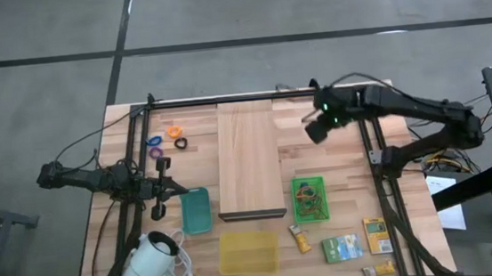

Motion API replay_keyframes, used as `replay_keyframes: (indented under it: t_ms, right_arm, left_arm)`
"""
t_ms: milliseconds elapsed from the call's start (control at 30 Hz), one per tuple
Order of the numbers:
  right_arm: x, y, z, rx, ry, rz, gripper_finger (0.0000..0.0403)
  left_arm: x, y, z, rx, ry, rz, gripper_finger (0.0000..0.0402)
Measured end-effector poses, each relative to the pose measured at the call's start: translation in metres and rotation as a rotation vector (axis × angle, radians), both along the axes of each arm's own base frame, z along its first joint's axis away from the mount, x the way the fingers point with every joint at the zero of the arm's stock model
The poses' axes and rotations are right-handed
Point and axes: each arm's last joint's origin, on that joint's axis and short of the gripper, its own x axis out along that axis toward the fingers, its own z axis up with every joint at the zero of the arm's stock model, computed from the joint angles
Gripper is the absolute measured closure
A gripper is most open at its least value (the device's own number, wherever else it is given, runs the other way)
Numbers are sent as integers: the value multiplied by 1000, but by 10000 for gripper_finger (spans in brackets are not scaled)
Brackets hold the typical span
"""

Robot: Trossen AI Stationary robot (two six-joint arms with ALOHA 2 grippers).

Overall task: Pick & Place Office Desk Supplies
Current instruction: Put the thin blue rubber band into the green bin

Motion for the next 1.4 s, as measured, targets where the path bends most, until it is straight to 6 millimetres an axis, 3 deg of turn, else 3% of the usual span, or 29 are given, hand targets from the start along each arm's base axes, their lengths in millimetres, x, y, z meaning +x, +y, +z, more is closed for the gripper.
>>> replay_keyframes:
  t_ms: [267,667,1067,1400]
  right_arm:
    - [8,60,-30,-9,-95,243,394]
    - [9,133,-52,7,-90,585,394]
    - [29,156,-89,6,70,652,394]
    - [43,166,-121,128,215,788,394]
  left_arm:
    - [0,0,0,0,0,0,390]
    - [0,0,0,0,0,0,390]
    - [0,0,0,0,0,-1,390]
    - [0,0,0,0,0,-1,390]
